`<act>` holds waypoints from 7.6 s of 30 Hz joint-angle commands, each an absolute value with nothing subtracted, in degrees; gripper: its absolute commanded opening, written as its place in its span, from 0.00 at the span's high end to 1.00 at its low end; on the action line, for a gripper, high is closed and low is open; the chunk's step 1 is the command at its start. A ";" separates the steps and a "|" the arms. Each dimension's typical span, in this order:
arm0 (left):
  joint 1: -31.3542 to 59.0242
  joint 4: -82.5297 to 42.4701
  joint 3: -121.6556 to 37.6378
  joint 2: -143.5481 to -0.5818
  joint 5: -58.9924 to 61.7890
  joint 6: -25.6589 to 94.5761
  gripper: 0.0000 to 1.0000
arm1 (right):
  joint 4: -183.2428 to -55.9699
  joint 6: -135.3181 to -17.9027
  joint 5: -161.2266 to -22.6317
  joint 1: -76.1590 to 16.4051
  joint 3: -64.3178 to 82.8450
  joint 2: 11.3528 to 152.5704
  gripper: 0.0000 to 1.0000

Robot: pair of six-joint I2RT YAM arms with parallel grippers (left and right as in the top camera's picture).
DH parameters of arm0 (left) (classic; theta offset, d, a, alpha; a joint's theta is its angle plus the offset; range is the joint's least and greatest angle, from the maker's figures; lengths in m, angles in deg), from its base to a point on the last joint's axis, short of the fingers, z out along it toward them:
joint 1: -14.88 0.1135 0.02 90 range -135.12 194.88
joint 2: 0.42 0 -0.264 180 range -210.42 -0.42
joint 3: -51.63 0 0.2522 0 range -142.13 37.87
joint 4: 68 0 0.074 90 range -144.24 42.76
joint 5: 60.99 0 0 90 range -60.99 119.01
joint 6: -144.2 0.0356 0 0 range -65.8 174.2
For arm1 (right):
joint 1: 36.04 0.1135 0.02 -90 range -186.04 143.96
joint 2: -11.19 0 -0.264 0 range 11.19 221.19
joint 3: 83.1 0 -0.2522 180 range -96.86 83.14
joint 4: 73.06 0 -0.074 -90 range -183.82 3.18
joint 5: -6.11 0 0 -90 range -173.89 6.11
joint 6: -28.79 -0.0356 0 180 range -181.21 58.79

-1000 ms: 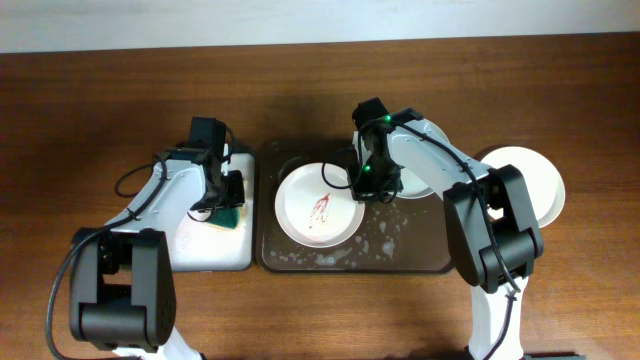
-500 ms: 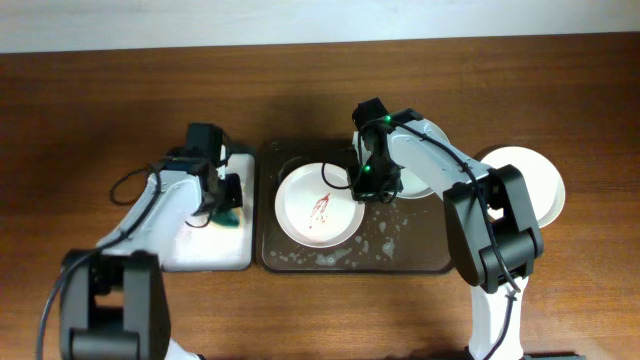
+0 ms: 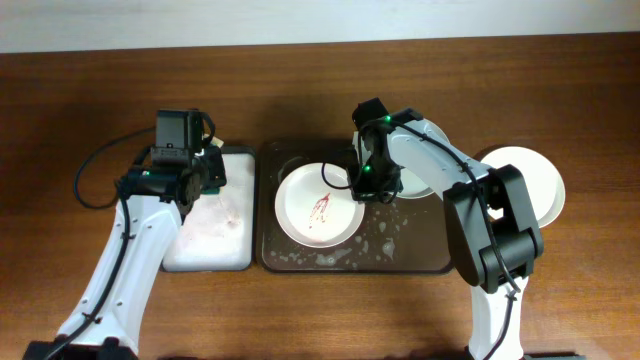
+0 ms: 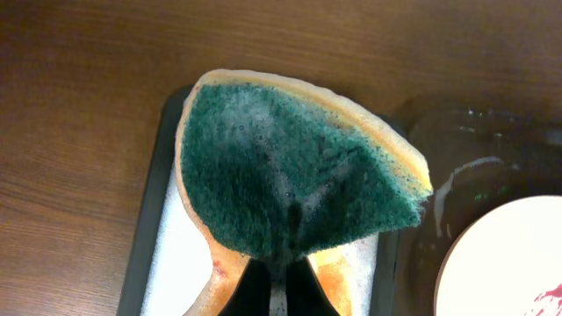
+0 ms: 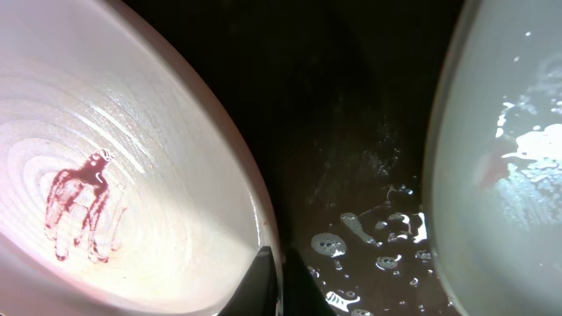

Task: Clean dirty plates on tray and stack at the side
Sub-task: 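Move the sponge onto the pinkish plate and scrub it with the left gripper, then keep scrubbing the pinkish plate, then return the sponge to the soapy tray, then lift the pinkish plate with the right gripper and stack it on the white plate, then drag the pale green plate to the tray centre with the right gripper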

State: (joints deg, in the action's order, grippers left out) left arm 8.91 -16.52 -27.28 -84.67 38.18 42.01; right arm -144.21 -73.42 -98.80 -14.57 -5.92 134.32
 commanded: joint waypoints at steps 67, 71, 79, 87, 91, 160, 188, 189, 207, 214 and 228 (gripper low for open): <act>-12.86 -11.95 -32.70 -108.21 39.34 2.69 1.00 | -145.04 -73.70 -98.45 -14.26 -4.82 134.34 0.96; -11.95 -18.69 -34.56 -101.21 29.22 14.19 1.00 | -145.02 -73.73 -98.45 -14.26 -4.82 134.34 0.96; -16.19 -26.05 -34.05 -110.13 23.63 11.43 1.00 | -145.10 -73.73 -98.48 -14.24 -4.82 134.34 0.96; -19.09 -24.32 -33.40 -110.35 37.72 11.43 1.00 | -145.54 -73.73 -98.48 -14.24 -4.82 134.34 0.96; -17.37 -12.89 -33.94 -109.63 35.95 12.61 1.00 | -145.87 -73.70 -98.45 -14.24 -4.82 134.34 0.96; -15.68 -6.51 -38.16 -95.29 42.07 22.60 1.00 | -142.00 -74.99 -111.87 -23.27 2.24 134.17 0.73; 9.80 -7.54 -34.91 -115.00 30.66 45.07 0.07 | -139.46 -73.97 -30.54 4.19 -1.30 112.24 0.96; 9.80 -7.54 -34.91 -115.00 30.66 45.07 0.05 | -138.94 -73.99 -27.88 6.53 -1.33 112.24 0.96; 9.80 -7.47 -34.91 -115.00 30.66 45.07 0.04 | -140.58 -89.37 -70.67 -22.98 -1.35 104.24 0.96; 9.80 -7.47 -34.91 -115.00 30.66 45.07 0.05 | -142.96 -89.18 -84.79 -61.32 1.58 104.57 0.96; 9.76 -7.23 -34.91 -115.00 30.66 44.87 0.04 | -131.77 -86.53 -94.74 -72.71 15.37 107.89 0.36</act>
State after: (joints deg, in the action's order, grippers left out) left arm 9.61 -7.52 -35.58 -113.54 30.64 44.57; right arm -131.42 -86.60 -91.98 -73.51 15.20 107.48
